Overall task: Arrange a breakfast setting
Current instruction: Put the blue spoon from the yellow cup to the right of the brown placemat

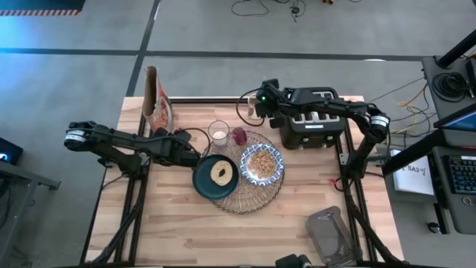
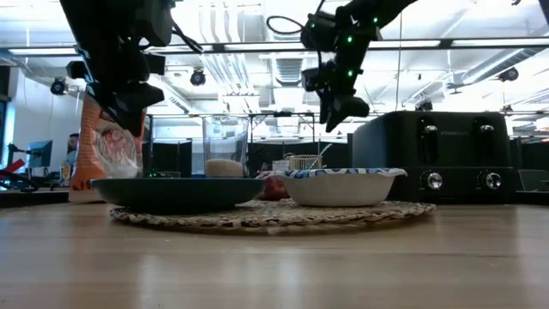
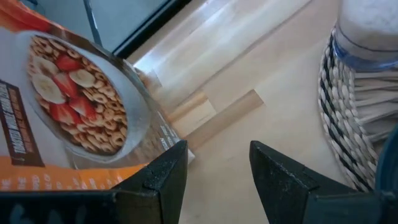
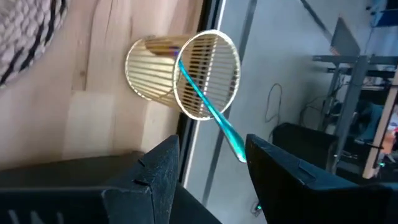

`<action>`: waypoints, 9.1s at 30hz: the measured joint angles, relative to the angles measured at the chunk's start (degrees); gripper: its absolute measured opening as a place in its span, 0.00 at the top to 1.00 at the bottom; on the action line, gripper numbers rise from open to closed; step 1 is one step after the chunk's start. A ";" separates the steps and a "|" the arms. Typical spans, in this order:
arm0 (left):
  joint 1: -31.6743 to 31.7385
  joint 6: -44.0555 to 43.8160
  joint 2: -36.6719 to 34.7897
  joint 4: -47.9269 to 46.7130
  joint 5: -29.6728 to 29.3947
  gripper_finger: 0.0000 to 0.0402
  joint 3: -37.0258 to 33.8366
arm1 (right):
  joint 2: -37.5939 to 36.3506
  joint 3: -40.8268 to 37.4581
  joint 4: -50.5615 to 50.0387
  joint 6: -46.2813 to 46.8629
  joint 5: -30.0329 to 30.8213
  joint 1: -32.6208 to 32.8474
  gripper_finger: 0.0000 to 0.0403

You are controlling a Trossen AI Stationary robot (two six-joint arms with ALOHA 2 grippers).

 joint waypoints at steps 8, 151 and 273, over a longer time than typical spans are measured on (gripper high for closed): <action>0.00 1.63 0.00 0.34 -0.74 0.61 0.00 | 4.77 -0.05 2.17 -6.25 5.84 -1.34 0.55; 0.02 2.94 0.00 2.03 -2.08 0.61 0.02 | 9.57 3.45 8.96 -15.36 11.05 1.12 0.98; 0.00 3.80 0.00 3.62 -3.72 0.61 0.02 | 18.78 26.62 -24.30 -14.30 0.19 -9.64 0.66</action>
